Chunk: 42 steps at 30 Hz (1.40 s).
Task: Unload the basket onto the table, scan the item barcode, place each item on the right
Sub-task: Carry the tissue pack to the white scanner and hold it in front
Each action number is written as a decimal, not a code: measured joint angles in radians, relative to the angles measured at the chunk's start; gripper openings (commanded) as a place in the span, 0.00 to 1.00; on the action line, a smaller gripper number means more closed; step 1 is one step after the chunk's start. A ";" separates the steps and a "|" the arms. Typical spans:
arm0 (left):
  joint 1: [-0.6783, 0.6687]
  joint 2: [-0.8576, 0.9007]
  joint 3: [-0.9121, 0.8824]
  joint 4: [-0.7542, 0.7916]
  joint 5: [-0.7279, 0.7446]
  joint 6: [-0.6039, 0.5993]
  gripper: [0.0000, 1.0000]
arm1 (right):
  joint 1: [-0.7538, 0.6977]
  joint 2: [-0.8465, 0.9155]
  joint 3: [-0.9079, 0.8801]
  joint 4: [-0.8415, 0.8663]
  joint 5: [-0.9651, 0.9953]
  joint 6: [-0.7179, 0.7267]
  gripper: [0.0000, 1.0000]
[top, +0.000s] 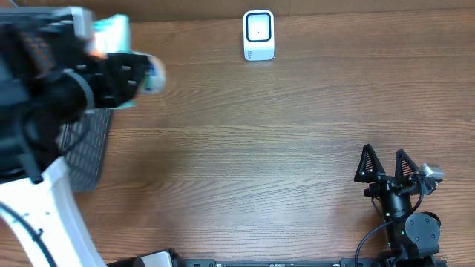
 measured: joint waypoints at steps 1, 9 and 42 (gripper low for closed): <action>-0.053 0.000 -0.016 0.000 -0.032 -0.010 0.18 | 0.000 0.000 0.000 0.000 0.000 0.000 1.00; -0.447 0.003 -0.224 0.129 -0.282 -0.145 0.15 | 0.000 0.000 0.000 0.000 0.000 0.000 1.00; -1.031 0.619 -0.468 0.563 -0.593 -0.604 0.16 | 0.000 0.000 0.000 0.000 0.000 0.000 1.00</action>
